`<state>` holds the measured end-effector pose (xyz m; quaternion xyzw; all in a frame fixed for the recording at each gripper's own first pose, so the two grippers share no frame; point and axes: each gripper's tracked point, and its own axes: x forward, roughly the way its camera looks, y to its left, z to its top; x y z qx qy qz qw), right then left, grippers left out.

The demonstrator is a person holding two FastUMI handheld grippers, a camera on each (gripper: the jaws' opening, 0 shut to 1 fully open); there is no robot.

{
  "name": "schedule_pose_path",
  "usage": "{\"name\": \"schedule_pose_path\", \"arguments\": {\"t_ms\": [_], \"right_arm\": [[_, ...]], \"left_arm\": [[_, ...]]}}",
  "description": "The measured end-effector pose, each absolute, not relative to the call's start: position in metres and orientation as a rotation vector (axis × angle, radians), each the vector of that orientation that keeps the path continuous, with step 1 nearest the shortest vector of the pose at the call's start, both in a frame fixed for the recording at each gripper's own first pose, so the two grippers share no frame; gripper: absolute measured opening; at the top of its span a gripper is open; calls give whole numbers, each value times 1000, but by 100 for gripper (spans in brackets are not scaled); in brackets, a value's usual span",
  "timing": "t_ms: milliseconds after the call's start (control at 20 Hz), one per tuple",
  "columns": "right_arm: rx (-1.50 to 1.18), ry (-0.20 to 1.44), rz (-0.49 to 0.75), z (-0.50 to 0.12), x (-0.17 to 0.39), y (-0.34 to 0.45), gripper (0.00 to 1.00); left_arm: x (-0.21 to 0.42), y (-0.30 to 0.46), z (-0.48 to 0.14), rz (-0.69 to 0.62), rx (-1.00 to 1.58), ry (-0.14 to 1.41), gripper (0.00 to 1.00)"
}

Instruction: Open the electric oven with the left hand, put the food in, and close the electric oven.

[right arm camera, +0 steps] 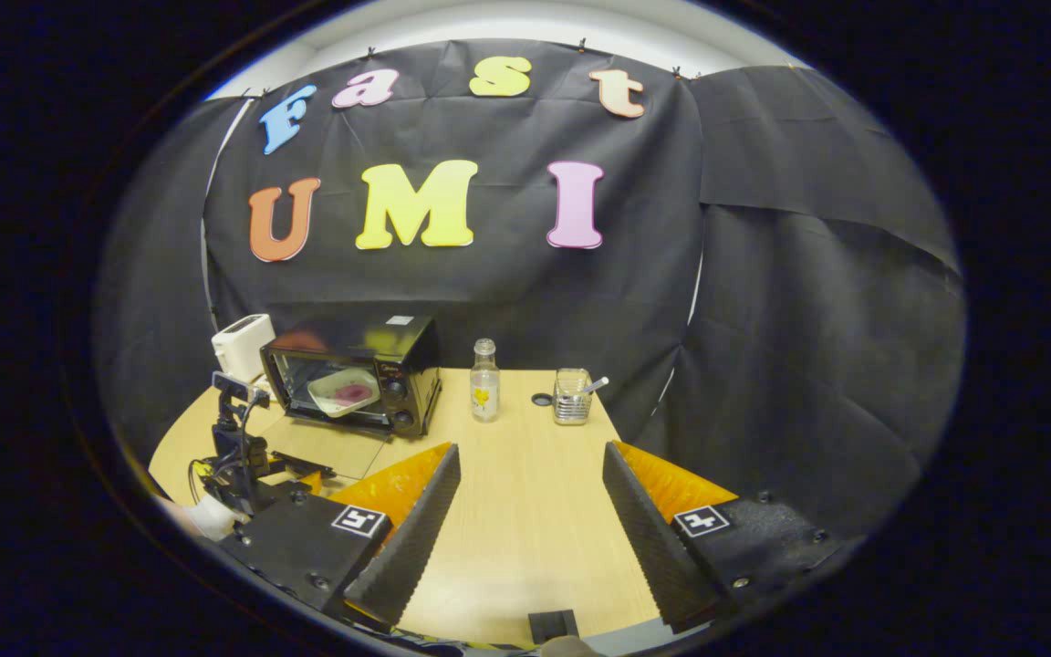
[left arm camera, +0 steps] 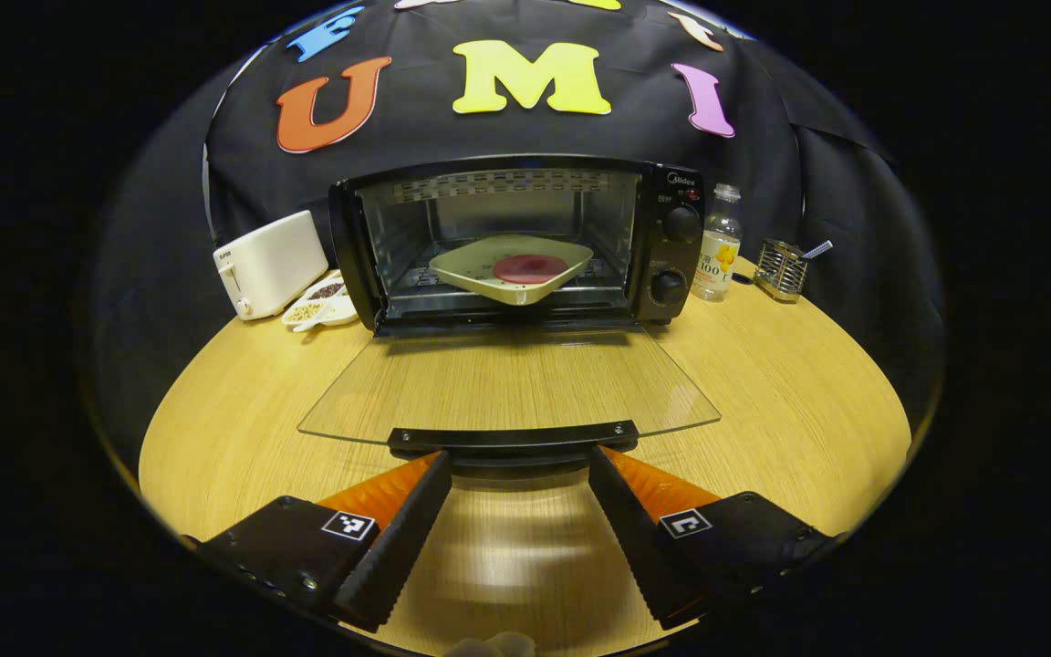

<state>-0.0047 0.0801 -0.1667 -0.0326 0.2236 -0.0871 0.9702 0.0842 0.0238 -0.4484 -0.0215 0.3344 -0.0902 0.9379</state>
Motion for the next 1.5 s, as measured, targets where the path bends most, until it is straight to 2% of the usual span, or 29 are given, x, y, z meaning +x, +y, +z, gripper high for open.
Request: {"name": "schedule_pose_path", "arguments": {"t_ms": [200,250,300,450,800,850,950,1100,1150,1500], "right_arm": [[-47,456,-190,-167,-3,77,99],[-47,457,-189,-168,-2,77,96],[-49,456,-188,-168,0,77,99],[-46,450,-183,-166,4,78,99],[-21,445,-166,-168,9,82,100],[-20,444,-166,-168,10,81,96],[-12,436,-171,-168,10,79,100],[11,424,-177,-166,10,77,96],[15,422,-181,-167,10,76,100],[40,420,-214,-164,3,61,96]], "left_arm": [[85,25,-450,-183,-52,688,97],[86,25,-450,-183,-53,693,97],[84,26,-449,-183,-53,695,97],[87,27,-443,-181,-55,685,97],[100,32,-410,-180,-59,623,97],[103,33,-405,-180,-65,618,97],[110,33,-393,-179,-76,600,97],[122,37,-375,-183,-50,561,97],[126,37,-370,-186,-47,554,97],[152,40,-350,-176,-54,517,98]]}}
